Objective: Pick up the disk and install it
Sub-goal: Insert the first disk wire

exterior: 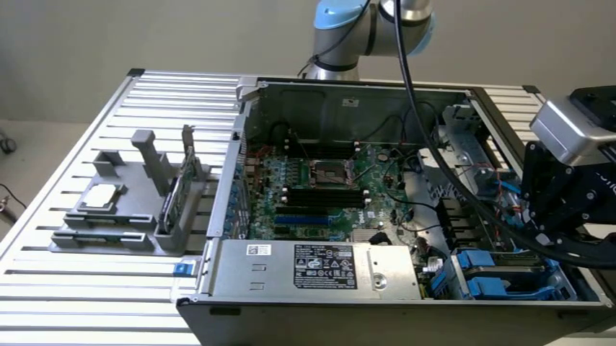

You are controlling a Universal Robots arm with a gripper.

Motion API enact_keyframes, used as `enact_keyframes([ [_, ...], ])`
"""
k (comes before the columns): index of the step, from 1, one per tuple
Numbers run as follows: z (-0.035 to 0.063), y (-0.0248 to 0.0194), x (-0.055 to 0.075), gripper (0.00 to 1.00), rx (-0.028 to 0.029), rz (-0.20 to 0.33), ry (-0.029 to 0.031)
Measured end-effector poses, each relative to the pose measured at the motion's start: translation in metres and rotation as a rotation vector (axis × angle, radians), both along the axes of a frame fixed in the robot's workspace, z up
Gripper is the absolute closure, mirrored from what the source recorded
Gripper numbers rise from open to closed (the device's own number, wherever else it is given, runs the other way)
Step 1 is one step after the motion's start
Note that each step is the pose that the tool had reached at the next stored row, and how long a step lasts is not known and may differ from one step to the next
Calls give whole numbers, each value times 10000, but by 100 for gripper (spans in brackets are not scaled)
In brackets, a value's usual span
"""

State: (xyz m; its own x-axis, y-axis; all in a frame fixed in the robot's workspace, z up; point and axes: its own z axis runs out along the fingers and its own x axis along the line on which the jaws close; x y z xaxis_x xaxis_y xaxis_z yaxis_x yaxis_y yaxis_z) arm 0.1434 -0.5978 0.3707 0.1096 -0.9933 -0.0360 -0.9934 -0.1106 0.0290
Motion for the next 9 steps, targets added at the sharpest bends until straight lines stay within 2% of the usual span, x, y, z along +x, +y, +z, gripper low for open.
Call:
enact_keyframes([
  [3,0,0,1,89,2,-142,0],
  [9,0,0,0,89,11,-1007,0],
])
